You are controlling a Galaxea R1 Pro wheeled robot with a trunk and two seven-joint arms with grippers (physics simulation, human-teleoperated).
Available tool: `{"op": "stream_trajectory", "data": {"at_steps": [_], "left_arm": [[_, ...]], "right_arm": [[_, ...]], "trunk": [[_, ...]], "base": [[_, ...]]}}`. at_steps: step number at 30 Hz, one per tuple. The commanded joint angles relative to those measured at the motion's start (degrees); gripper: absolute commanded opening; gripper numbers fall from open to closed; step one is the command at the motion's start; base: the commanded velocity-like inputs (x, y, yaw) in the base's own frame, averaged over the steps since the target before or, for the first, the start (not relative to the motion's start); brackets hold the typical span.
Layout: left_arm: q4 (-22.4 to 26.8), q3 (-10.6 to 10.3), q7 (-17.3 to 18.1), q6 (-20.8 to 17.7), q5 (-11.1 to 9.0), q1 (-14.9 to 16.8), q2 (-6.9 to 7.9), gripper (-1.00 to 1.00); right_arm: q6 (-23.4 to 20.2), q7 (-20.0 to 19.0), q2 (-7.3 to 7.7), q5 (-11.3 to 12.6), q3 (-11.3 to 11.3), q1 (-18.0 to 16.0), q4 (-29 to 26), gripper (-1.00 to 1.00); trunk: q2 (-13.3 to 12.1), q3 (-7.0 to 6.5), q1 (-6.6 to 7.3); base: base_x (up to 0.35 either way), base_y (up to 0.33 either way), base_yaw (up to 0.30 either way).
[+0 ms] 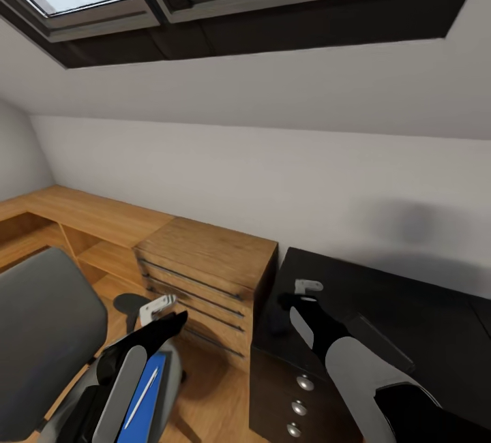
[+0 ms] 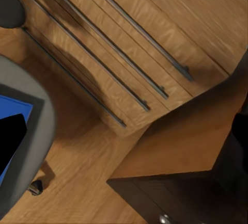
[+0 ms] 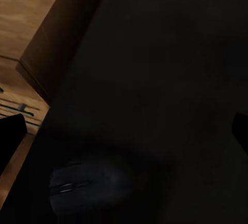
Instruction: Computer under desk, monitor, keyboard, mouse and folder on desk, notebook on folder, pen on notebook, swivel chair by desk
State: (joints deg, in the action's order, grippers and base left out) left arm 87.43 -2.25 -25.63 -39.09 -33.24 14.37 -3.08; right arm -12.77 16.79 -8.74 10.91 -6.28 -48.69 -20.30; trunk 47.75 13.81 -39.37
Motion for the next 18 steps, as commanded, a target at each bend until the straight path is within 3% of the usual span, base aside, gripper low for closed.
{"op": "stream_trajectory", "data": {"at_steps": [1, 8, 18], "left_arm": [[0.06, -0.03, -0.56, -0.09, -0.6, 0.05, 0.0, 1.0], [0.03, 0.02, -0.56, -0.1, -0.6, 0.05, 0.03, 1.0], [0.02, 0.04, -0.56, -0.11, -0.6, 0.05, 0.08, 1.0]], "right_arm": [[-0.33, 0.44, 0.04, 0.52, -0.49, -0.04, -0.11, 1.0], [-0.33, 0.44, 0.04, 0.52, -0.49, -0.02, -0.08, 1.0], [-0.33, 0.44, 0.04, 0.52, -0.49, -0.06, -0.05, 1.0]], "trunk": [[0.06, 0.08, -0.04], [0.06, 0.08, -0.04], [0.06, 0.08, -0.04]], "base": [[0.277, 0.0, 0.0], [0.252, 0.0, 0.0], [0.104, 0.0, 0.0]]}}
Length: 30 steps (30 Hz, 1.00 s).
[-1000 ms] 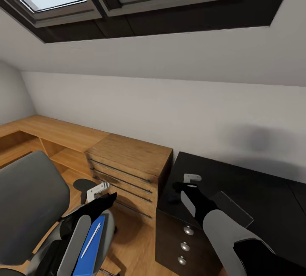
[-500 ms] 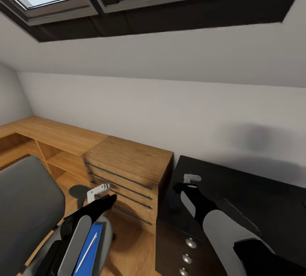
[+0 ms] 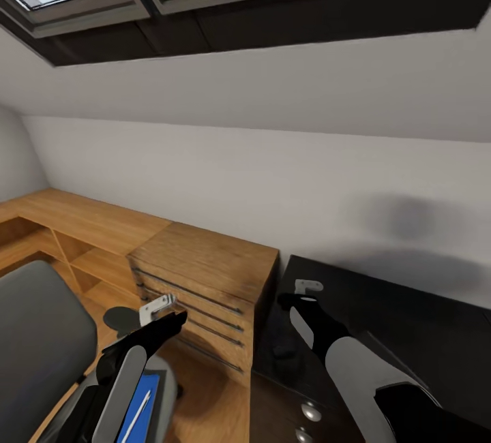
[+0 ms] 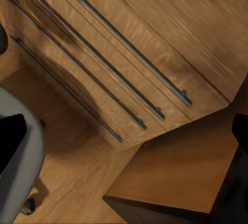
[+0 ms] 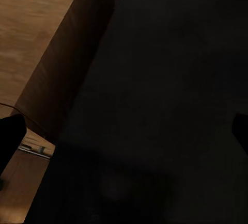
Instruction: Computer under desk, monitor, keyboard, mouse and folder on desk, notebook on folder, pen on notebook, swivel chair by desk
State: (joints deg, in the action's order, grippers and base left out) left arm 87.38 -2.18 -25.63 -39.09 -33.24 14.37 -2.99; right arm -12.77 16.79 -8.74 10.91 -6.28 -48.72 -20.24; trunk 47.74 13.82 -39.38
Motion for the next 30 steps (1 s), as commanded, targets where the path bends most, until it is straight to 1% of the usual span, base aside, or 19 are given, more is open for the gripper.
{"op": "stream_trajectory", "data": {"at_steps": [1, 25, 26, 29, 30], "left_arm": [[0.07, -0.03, -0.56, -0.11, -0.6, 0.05, -0.02, 1.0], [0.27, 0.16, -0.65, -0.11, -0.57, 0.05, -0.08, 1.0], [0.3, 0.19, -0.65, -0.11, -0.57, 0.05, -0.08, 1.0], [0.32, 0.2, -0.65, -0.11, -0.57, 0.05, -0.08, 1.0], [0.32, 0.2, -0.65, -0.11, -0.56, 0.05, -0.08, 1.0]], "right_arm": [[-0.33, 0.44, 0.04, 0.52, -0.49, -0.04, -0.1, 1.0], [-0.48, 0.45, -0.04, 0.52, -0.65, -0.03, -0.01, 1.0], [-0.81, 0.44, -0.01, 0.48, -0.61, -0.05, 0.01, 1.0], [-1.8, 0.44, 0.01, 0.46, -0.61, -0.04, 0.02, 1.0], [-3.49, 0.44, 0.02, 0.44, -0.61, -0.02, -0.03, 1.0]], "trunk": [[0.06, 0.08, -0.03], [0.06, 0.08, -0.03], [0.06, 0.08, -0.03], [1.27, 0.62, -0.69], [1.67, 0.8, -0.91]], "base": [[0.135, 0.0, 0.0], [0.012, 0.0, 0.0], [0.0, 0.0, 0.0], [0.0, 0.0, 0.0], [0.0, 0.0, 0.0]]}}
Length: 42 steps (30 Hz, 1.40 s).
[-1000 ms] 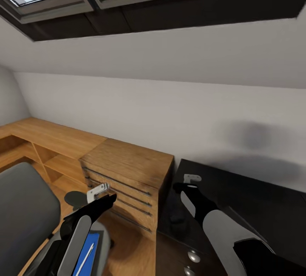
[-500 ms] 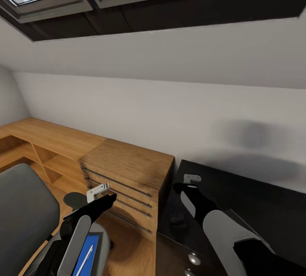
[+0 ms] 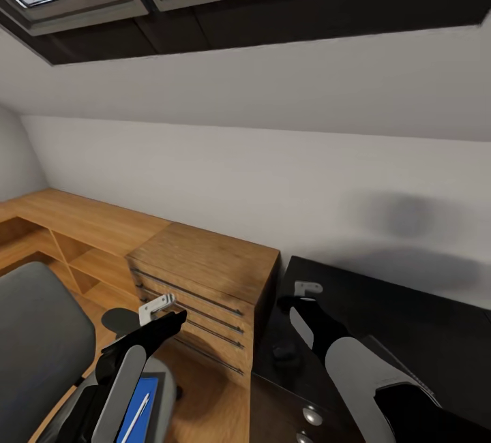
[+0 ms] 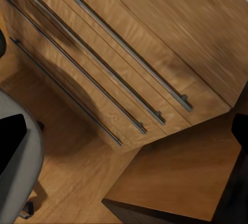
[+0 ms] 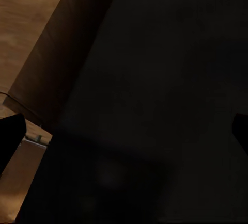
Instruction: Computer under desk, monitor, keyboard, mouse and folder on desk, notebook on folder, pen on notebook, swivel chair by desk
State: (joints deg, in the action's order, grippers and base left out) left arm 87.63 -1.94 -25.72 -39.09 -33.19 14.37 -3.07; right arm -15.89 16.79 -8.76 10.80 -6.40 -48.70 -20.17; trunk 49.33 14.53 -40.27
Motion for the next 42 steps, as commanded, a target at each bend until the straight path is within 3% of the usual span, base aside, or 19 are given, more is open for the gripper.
{"op": "stream_trajectory", "data": {"at_steps": [1, 7, 13, 17, 31, 42], "left_arm": [[0.07, -0.03, -0.56, -0.11, -0.59, 0.05, 0.0, 1.0], [0.09, -0.07, -0.56, -0.11, -0.56, 0.05, 0.0, 1.0], [0.08, -0.08, -0.56, -0.11, -0.56, 0.05, 0.0, 1.0], [0.08, -0.08, -0.56, -0.11, -0.56, 0.05, 0.0, 1.0], [0.81, -0.08, -0.5, -0.11, -0.66, -0.08, 0.0, 1.0], [4.57, -0.27, -0.19, -0.11, -0.79, -3.19, -0.03, 1.0]], "right_arm": [[-1.32, 0.44, 0.04, 0.56, -0.48, -0.03, -0.15, 1.0], [-7.85, 0.44, 0.06, 0.69, -0.38, -0.02, -0.38, 1.0], [-9.67, 0.39, 0.06, 0.71, -0.33, -0.04, -0.33, 1.0], [-11.95, 0.36, 0.04, 0.71, -0.22, -0.05, -0.32, 1.0], [-13.55, 0.35, -0.03, 0.72, -0.19, -0.05, -0.19, 1.0], [-13.88, 0.35, -0.03, 0.74, -0.19, -0.04, -0.16, 1.0]], "trunk": [[0.48, 0.27, -0.24], [2.89, 1.34, -1.55], [5.29, 2.42, -2.87], [5.29, 2.42, -2.87], [5.29, 2.42, -2.87], [5.29, 2.42, -2.87]], "base": [[0.0, 0.0, 0.0], [0.0, 0.0, 0.0], [0.0, 0.0, 0.0], [0.0, 0.0, 0.0], [0.0, 0.0, 0.0], [0.0, 0.0, 0.0]]}}
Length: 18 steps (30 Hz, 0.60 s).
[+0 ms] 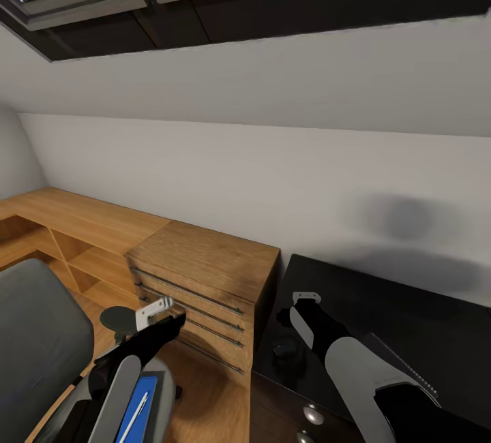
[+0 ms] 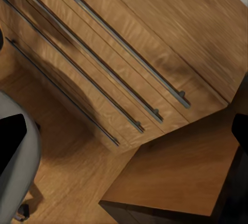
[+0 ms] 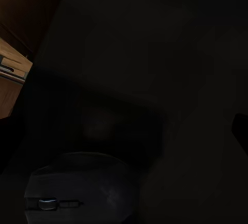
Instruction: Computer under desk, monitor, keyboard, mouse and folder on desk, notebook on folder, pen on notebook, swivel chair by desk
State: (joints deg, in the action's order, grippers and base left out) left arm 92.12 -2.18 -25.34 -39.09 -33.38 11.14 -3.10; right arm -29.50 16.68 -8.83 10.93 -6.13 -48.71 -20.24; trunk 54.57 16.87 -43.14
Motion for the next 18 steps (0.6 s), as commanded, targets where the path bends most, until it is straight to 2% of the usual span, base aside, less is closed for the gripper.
{"op": "stream_trajectory", "data": {"at_steps": [1, 5, 18], "left_arm": [[0.3, -0.07, -0.54, -0.11, -0.61, -0.22, -0.06, 1.0], [0.6, -0.11, -0.5, -0.18, -0.64, -0.6, -0.15, 1.0], [0.61, -0.11, -0.58, -0.2, -0.68, -0.68, -0.15, 1.0]], "right_arm": [[-0.45, 0.46, 0.04, 0.6, -0.47, -0.03, -0.08, 1.0], [-1.68, 0.43, 0.04, 0.66, -0.52, -0.04, -0.09, 1.0], [-1.95, -1.27, 0.08, 0.67, -0.63, -0.04, 0.0, 1.0]], "trunk": [[0.06, 0.08, -0.01], [0.06, 0.08, -0.01], [0.06, 0.08, -0.01]], "base": [[0.0, 0.0, 0.0], [0.0, 0.0, 0.0], [0.0, 0.0, 0.0]]}}
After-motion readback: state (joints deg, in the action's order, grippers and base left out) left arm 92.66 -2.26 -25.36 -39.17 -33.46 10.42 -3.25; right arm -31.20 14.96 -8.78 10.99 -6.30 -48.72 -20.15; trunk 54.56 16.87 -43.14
